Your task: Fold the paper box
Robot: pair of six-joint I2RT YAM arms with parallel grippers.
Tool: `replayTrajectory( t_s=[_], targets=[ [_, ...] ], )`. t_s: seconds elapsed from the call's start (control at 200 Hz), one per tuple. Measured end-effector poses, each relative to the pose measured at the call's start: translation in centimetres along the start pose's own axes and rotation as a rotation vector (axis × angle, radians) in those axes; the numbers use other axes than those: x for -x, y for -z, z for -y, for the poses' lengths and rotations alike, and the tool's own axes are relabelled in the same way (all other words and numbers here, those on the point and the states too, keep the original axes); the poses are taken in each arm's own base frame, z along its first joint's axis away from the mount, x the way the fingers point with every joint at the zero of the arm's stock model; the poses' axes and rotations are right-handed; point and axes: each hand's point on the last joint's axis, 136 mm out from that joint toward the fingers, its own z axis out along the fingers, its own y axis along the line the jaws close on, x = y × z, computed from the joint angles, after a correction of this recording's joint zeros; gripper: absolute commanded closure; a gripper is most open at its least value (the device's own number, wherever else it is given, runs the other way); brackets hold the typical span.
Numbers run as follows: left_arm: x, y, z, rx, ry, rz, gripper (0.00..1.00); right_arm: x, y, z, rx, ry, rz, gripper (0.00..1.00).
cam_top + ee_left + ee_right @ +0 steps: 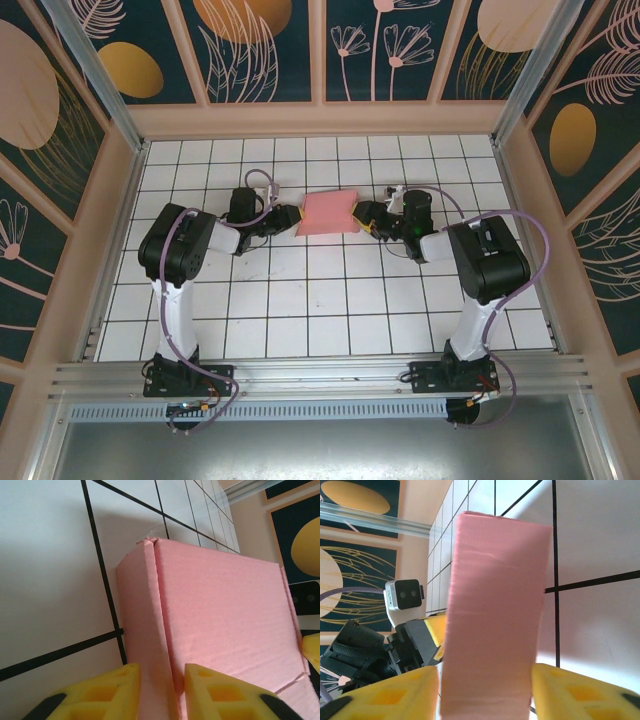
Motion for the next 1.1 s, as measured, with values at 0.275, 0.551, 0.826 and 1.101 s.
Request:
replayTrajectory(
  t_s=[0.275,0.551,0.826,1.101],
  targets=[
    [-0.1,0.3,0.5,0.013,-0.042,-0.005,0.46,-0.2,0.0,0.2,-0.006,-0.005,-0.007,0.55],
    [0.3,1.5,2.1,0.028,-0.113,0.017,0.41,-0.2,0.0,0.2,-0.012,0.001,-0.011,0.55],
    [1.8,3.6,4.8,0.014,-0.231,0.115,0.15,1.0,1.2,-1.6,0.011,0.038,0.023,0.55],
    [2.7,5.5,7.9,0.004,-0.437,0.229,0.01,2.2,2.4,-2.6,0.022,0.05,0.059,0.55]
  ],
)
